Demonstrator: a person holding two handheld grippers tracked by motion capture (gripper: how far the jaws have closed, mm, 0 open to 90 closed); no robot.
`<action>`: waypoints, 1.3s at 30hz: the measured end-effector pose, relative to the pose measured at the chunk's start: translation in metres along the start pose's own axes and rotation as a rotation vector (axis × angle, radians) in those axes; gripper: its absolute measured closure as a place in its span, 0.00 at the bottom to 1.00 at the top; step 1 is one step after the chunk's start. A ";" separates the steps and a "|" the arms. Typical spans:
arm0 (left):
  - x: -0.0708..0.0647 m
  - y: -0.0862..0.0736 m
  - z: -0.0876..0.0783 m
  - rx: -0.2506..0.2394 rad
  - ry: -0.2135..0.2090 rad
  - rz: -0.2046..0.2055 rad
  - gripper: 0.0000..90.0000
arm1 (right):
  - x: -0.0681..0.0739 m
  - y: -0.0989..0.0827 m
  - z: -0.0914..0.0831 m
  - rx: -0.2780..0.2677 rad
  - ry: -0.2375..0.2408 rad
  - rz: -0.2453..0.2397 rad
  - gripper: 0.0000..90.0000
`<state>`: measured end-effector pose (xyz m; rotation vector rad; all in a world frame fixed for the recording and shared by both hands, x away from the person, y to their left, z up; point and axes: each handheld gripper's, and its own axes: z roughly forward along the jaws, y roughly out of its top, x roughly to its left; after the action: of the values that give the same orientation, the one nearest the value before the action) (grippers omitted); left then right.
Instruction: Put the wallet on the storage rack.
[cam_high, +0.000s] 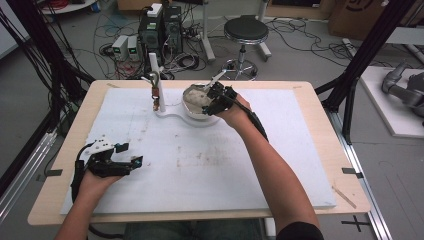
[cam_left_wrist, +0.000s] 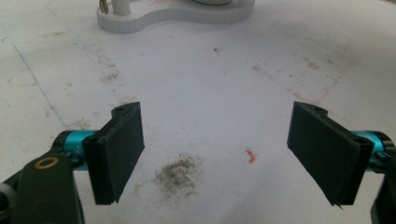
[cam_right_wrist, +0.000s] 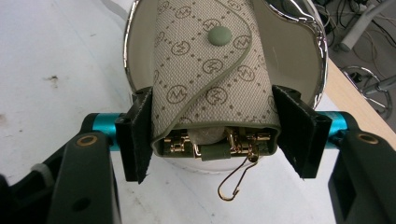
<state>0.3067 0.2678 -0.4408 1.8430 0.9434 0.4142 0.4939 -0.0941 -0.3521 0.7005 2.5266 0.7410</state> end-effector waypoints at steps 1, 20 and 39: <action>0.000 0.000 0.000 0.002 -0.002 0.001 0.21 | 0.000 0.000 0.000 0.000 0.000 0.000 0.40; -0.001 0.000 -0.001 0.003 0.006 0.000 0.21 | 0.000 0.003 0.007 0.008 -0.028 0.016 0.36; 0.000 0.003 -0.002 -0.015 0.006 0.004 0.21 | 0.001 -0.007 -0.036 -0.089 -0.026 0.049 0.24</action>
<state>0.3065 0.2680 -0.4376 1.8310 0.9384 0.4292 0.4729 -0.1124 -0.3286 0.7389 2.4439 0.8501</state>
